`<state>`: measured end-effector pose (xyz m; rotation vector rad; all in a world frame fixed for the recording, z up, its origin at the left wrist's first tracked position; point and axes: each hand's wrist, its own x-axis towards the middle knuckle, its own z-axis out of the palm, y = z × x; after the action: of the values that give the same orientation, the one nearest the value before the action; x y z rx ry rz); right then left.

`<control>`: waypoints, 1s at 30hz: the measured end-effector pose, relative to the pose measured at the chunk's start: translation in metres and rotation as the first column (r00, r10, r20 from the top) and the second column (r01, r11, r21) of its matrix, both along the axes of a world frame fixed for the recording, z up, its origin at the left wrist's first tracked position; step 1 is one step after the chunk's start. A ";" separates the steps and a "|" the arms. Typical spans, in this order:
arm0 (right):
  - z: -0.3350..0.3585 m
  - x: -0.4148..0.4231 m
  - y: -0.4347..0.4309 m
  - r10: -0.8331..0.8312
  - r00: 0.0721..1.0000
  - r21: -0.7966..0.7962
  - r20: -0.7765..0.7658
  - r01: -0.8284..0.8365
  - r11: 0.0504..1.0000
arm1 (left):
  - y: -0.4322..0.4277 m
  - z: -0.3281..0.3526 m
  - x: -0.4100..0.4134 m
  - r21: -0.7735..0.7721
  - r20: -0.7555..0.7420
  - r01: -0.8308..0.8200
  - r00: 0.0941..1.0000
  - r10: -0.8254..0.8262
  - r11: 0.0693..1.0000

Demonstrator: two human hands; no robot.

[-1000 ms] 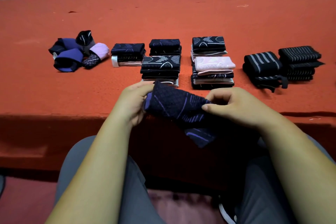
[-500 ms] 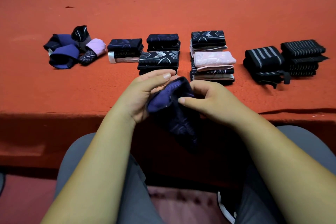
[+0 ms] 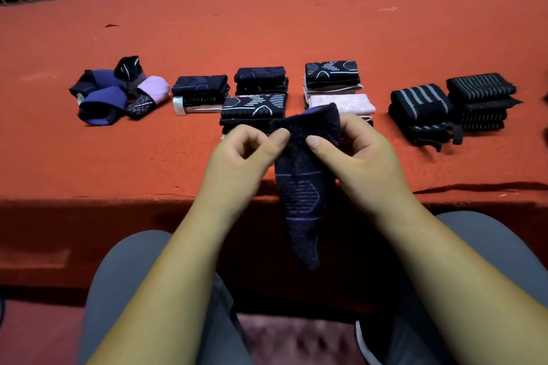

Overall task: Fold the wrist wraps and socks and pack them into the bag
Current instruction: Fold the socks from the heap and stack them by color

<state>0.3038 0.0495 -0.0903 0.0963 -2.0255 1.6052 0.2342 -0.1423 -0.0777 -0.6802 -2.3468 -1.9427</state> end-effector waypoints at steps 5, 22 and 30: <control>0.001 0.003 -0.013 0.002 1.000 0.141 -0.014 0.000 0.990 | 0.011 0.001 0.007 0.060 0.045 -0.050 0.998 0.047 0.997; -0.008 -0.003 -0.014 0.194 0.971 -0.315 0.142 -0.141 0.939 | -0.005 0.005 -0.001 0.465 0.208 0.073 0.960 -0.188 0.883; -0.004 -0.002 -0.004 0.014 0.998 -0.354 0.058 0.007 0.935 | -0.011 -0.005 -0.014 0.287 0.277 0.140 0.935 -0.222 0.948</control>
<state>0.3017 0.0454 -0.0944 -0.0830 -1.7433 1.9691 0.2198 -0.1531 -0.0829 -0.6350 -2.1754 -2.5528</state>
